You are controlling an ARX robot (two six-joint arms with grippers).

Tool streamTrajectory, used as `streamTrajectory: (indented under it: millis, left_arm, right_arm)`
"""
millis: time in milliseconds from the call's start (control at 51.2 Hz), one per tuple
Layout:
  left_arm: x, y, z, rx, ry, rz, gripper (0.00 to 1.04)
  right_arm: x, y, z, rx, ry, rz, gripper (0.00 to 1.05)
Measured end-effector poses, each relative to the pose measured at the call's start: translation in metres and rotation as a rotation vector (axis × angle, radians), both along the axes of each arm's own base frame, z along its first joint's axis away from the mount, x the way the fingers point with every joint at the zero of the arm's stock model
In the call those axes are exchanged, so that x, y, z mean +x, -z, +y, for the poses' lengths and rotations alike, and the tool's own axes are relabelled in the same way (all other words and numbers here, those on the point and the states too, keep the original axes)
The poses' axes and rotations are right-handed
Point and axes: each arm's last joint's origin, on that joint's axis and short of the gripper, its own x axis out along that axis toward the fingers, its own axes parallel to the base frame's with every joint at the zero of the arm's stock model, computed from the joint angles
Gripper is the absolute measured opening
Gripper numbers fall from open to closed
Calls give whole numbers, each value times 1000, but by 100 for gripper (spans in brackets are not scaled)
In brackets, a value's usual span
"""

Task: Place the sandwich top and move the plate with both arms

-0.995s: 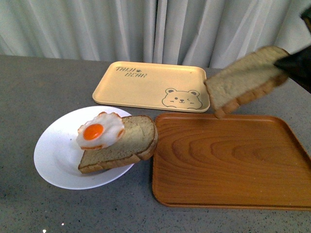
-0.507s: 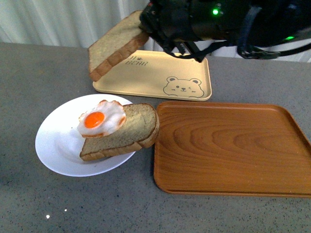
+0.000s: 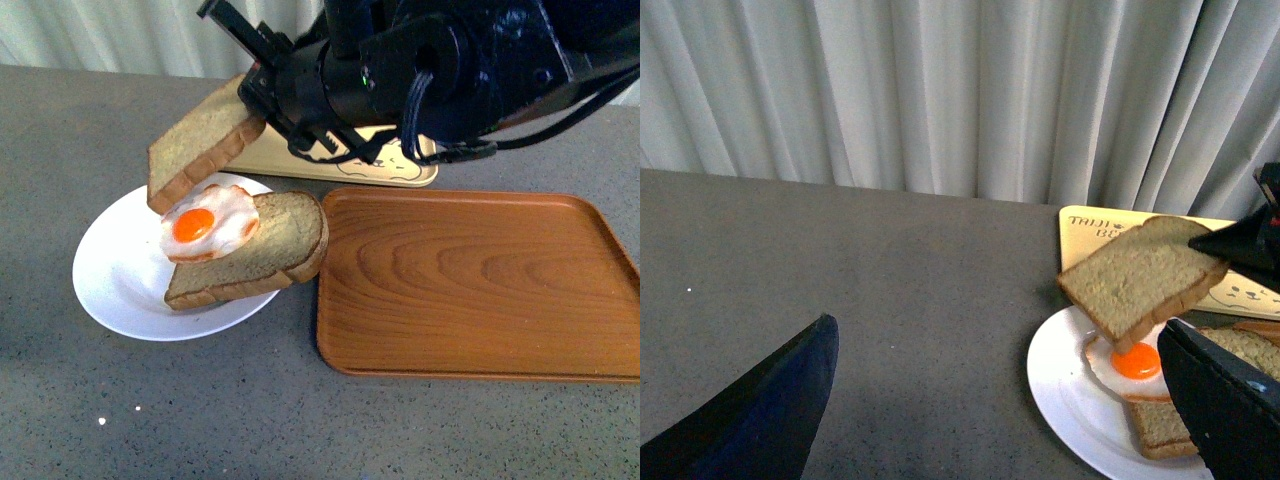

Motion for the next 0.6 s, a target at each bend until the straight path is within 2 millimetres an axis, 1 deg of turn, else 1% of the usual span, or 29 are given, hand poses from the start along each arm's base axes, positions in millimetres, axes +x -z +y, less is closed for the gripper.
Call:
streamTrajectory:
  millis: [156,254,312,410,527,605]
  left_arm:
    - [0,0,0,0,0,0,96]
    - [0,0,0,0,0,0,96]
    - [0,0,0,0,0,0,96]
    - [0,0,0,0,0,0,96]
    - [0,0,0,0,0,0,96]
    - [0,0,0,0,0,0,96]
  right_arm:
    - [-16,21,-8,-37,5,58,3]
    - [-22,23,-12,-47,11,72,3]
    - [-25,21,-14,-50,15,62,16]
    - [-29,14,-17,-56,13,31,32]
    - [-36,-2,-27,-68,32,-26,59]
    - [-42,-15,-38,-91,58,-75,76]
